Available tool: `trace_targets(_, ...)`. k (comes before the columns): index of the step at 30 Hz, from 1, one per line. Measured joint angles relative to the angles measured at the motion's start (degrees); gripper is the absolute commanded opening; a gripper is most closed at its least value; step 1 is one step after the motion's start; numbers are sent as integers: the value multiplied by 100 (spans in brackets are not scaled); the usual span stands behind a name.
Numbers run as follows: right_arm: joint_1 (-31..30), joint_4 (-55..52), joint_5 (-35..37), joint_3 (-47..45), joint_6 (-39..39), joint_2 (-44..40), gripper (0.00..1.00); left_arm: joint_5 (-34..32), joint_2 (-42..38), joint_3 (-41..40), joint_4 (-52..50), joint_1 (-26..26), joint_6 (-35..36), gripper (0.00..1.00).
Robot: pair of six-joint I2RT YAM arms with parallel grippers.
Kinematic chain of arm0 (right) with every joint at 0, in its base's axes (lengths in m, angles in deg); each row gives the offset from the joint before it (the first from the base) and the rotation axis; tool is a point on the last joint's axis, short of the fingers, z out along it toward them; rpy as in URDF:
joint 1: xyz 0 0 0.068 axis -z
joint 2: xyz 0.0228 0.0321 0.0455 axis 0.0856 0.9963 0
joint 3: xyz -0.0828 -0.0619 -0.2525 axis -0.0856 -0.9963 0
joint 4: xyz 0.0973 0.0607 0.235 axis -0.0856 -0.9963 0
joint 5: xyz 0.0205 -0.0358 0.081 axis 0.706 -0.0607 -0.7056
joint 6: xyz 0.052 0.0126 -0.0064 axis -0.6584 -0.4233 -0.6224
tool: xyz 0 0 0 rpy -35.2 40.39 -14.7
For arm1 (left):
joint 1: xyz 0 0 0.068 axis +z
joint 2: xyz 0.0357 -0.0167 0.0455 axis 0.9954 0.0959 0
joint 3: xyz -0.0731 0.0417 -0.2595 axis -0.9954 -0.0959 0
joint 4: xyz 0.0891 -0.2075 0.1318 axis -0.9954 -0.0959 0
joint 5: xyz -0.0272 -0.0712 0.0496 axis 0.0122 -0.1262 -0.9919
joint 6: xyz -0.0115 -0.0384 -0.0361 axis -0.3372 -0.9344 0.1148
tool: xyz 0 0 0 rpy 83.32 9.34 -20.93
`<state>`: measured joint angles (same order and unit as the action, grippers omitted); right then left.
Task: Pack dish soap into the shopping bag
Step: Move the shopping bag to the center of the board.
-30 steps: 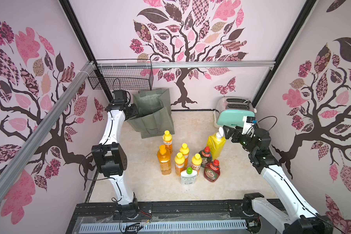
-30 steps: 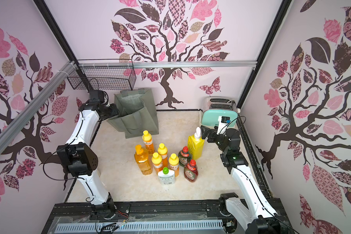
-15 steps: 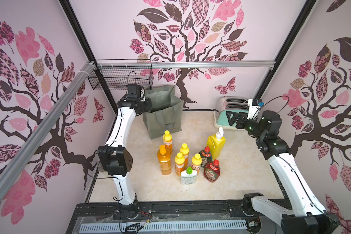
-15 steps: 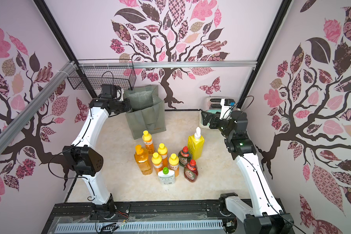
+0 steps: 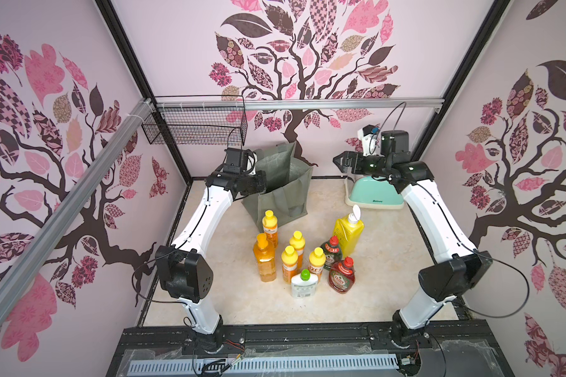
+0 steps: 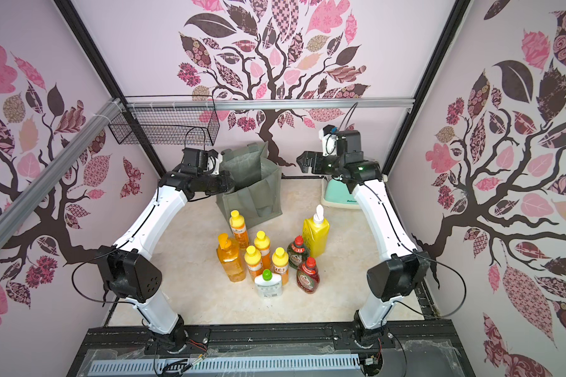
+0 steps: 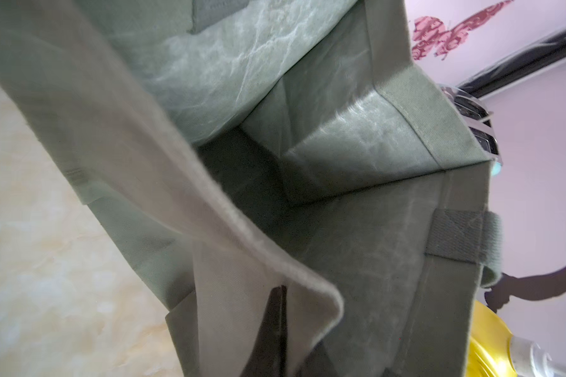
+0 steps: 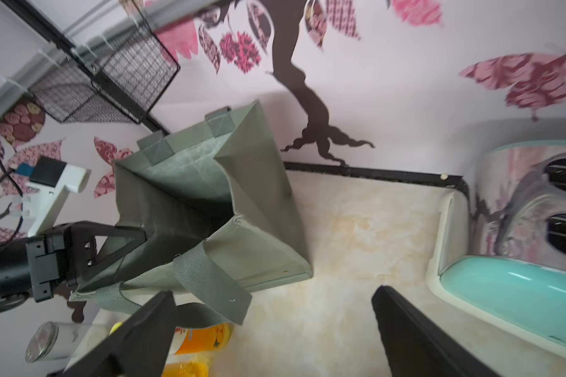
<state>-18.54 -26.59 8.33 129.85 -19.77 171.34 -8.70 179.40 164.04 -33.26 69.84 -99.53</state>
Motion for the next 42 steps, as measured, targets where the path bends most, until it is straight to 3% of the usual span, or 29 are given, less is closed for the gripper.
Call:
trace_targets(15, -732, -1447, 975, 2181, 468, 1657, 99, 719, -348, -730, 651, -184, 66, 0)
trace_targets(19, -894, -1703, 1305, 2398, 472, 1978, 96, 809, -367, -866, 855, -216, 11, 0)
trace_targets(23, -1082, -1989, 1703, 2404, 413, 2170, 79, 710, -367, -935, 918, -221, -55, 0)
trace_targets(27, -1185, -2199, 2175, 2361, 356, 2269, 38, 374, -367, -914, 833, -208, -111, 0)
trace_targets(29, -1150, -2249, 2326, 2358, 341, 2251, 27, 212, -367, -881, 756, -177, -162, 0)
trace_targets(41, -737, -2225, 2420, 1902, 221, 1749, 10, -214, -533, -726, 323, 348, -245, 0)
trace_targets(42, -728, -2225, 2382, 1849, 212, 1729, 8, -229, -533, -680, 267, 363, -232, 5)
